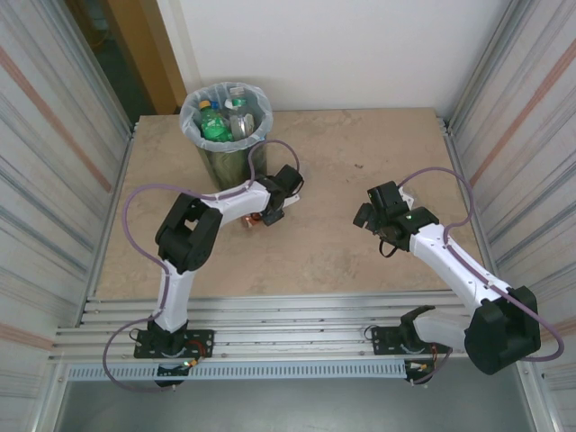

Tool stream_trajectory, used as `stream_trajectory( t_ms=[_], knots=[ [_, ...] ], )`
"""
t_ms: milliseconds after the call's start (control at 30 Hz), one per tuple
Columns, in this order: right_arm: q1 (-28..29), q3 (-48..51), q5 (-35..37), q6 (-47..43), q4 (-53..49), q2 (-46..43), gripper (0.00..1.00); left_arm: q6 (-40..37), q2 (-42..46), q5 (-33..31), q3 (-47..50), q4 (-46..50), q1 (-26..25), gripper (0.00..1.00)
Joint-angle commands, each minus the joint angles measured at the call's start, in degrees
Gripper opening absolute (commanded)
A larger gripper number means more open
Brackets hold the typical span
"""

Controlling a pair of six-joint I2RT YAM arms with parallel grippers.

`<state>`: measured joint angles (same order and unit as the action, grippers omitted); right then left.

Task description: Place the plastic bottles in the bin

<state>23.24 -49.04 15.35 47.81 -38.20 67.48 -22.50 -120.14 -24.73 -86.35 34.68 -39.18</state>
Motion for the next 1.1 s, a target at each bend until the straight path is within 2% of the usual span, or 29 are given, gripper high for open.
stream_trajectory(
  t_ms=[0,200,333,633,1067],
  knots=[
    [0.2,-0.1,1.0,1.2,-0.7,0.6,0.98,0.7,-0.3,1.9,0.3,1.4,-1.3,0.52],
    [0.2,-0.1,1.0,1.1,-0.6,0.9,0.98,1.2,4.3,1.8,1.2,1.5,-2.9,0.51],
    [0.2,0.1,0.9,1.1,-0.4,0.8,0.98,1.7,7.7,2.2,1.6,0.9,-3.5,0.46],
    [0.1,0.6,1.1,1.2,-0.4,0.4,0.98,4.8,17.4,7.2,3.7,-2.9,-3.7,0.41],
    [0.2,1.4,0.8,1.5,0.3,0.4,0.98,7.4,32.0,10.8,5.6,-13.8,-3.6,0.4]
  ],
)
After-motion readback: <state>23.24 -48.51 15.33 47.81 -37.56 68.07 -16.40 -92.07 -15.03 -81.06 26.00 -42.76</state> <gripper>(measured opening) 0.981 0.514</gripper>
